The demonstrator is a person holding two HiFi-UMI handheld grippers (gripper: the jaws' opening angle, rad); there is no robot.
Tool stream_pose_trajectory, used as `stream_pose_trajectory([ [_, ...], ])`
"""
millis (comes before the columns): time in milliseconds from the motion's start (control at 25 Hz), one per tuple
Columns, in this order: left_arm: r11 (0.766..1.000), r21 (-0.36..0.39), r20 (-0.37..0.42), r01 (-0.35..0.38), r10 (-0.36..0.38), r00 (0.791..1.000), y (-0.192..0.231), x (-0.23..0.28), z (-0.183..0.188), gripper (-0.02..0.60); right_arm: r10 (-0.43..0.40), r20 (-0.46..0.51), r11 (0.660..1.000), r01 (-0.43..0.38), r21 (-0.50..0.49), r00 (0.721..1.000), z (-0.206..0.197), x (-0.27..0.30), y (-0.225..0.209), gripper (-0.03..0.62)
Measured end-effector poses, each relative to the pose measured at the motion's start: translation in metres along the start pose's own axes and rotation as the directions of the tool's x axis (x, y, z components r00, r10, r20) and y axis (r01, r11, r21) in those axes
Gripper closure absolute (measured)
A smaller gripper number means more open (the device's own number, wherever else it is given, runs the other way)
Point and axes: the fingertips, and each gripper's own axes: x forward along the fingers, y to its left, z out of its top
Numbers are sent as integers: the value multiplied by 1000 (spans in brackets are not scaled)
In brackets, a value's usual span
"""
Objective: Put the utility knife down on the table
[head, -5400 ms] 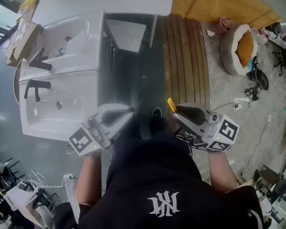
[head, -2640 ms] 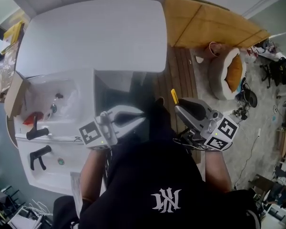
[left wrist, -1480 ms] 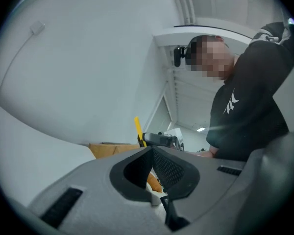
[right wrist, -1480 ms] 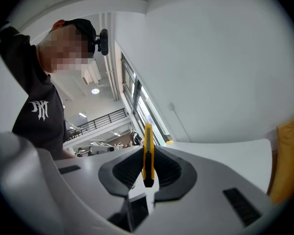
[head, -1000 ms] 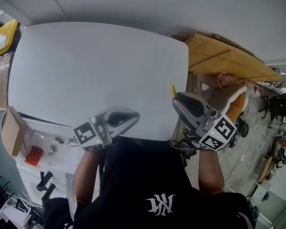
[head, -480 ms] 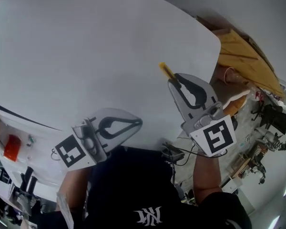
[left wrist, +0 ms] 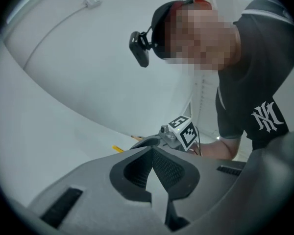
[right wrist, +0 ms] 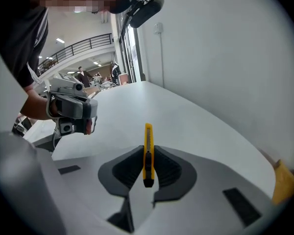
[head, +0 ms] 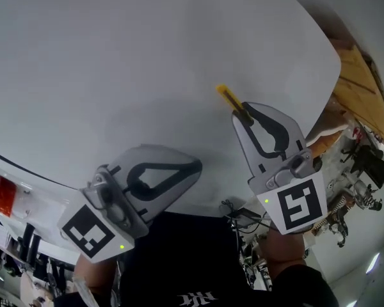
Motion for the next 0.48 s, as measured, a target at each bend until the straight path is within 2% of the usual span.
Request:
stream_pose_trajectory([
  [120, 999, 36, -37, -18, 19, 999, 5, 0, -3, 577, -8, -29, 1000, 8, 0, 1000, -5, 8, -6, 540],
  [280, 999, 42, -29, -30, 31, 999, 11, 1, -1, 577, -19, -56, 999, 16, -46, 998, -5, 11, -8, 540],
  [480, 994, 100, -80, -45, 53, 995, 10, -2, -9, 577, -38, -98, 997, 31, -75, 994, -13, 15, -8, 540],
])
